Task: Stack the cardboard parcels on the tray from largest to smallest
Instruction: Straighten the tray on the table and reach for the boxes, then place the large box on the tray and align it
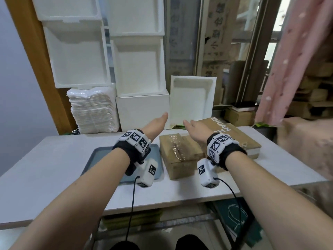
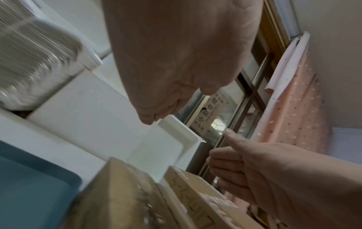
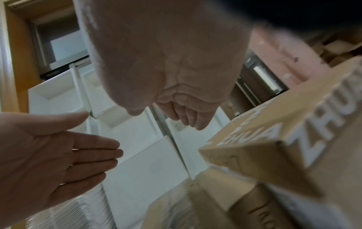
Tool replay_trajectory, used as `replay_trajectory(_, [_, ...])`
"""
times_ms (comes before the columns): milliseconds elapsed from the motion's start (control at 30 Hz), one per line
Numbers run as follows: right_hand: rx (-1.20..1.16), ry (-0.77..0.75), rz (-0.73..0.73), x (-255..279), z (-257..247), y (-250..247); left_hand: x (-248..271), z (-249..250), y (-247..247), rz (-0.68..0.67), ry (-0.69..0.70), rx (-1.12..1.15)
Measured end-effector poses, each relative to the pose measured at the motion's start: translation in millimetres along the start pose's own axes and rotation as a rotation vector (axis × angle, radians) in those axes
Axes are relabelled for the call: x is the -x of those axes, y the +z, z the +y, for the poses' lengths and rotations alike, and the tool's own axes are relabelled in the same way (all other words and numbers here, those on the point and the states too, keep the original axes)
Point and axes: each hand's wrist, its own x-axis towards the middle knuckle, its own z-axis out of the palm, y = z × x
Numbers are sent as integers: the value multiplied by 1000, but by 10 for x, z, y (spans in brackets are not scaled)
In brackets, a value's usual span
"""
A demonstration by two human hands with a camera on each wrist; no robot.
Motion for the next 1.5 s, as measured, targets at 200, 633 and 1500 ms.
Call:
replay_trajectory(200, [-9,96,85,175,612,-357,-63,300,673,-124,12,116])
replay_trajectory(633, [-24,257,156,324,1537,-602,-283,179,1452,-271,-130,604])
replay_trajectory(1500, [-149,97,374,504,857,-1036,26,670,898,-257,35,873])
